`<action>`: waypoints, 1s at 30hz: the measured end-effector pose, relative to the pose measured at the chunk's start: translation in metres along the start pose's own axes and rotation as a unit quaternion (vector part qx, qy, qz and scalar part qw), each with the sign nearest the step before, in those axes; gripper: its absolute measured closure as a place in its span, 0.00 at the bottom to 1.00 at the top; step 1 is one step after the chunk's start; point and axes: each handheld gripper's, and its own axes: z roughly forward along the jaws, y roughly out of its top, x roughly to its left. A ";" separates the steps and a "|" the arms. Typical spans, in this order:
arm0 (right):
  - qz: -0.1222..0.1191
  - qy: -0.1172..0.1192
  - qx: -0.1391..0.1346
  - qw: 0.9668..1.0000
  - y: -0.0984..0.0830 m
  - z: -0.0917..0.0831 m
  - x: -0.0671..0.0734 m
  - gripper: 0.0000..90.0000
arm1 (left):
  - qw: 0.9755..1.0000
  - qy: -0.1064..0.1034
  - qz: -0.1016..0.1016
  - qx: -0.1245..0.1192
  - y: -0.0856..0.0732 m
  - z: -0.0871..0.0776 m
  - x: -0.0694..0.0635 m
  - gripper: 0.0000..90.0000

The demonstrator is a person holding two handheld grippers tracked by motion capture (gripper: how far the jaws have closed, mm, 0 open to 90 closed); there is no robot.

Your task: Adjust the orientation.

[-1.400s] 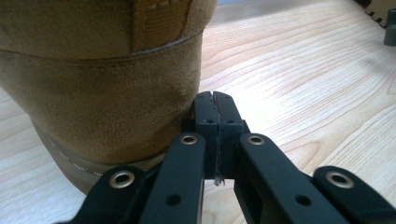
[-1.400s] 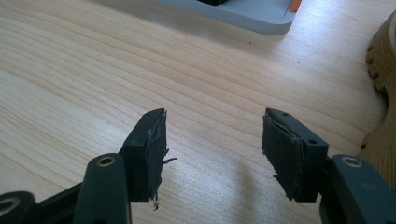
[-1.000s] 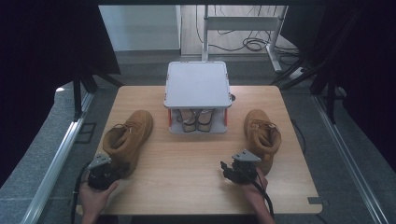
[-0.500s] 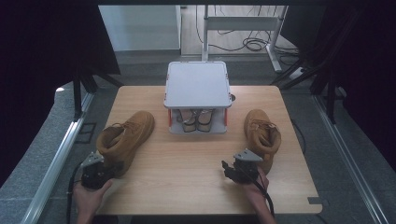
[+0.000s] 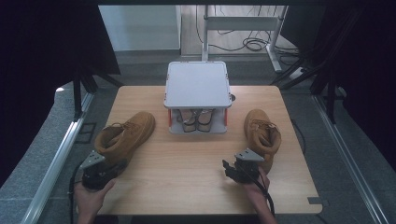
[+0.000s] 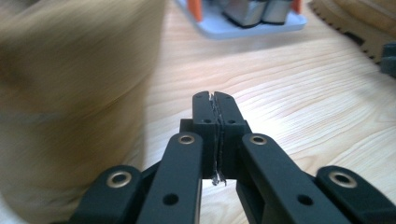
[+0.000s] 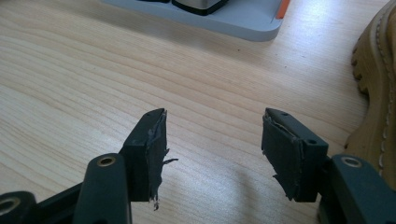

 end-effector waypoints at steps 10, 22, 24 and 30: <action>0.008 0.000 -0.014 1.000 0.004 -0.008 -0.005 0.46 | 0.998 -0.044 0.051 -0.004 0.041 0.035 -0.052 0.78; 0.011 -0.007 -0.024 1.000 0.008 -0.016 -0.009 0.48 | 0.996 -0.043 0.074 0.005 0.042 0.055 -0.068 0.50; 0.011 -0.006 -0.026 1.000 0.008 -0.016 -0.009 0.51 | 0.996 -0.043 0.077 0.006 0.040 0.054 -0.067 0.48; 0.007 -0.017 -0.030 0.999 0.008 -0.016 -0.011 0.78 | 0.997 -0.037 0.073 0.010 0.034 0.053 -0.062 0.44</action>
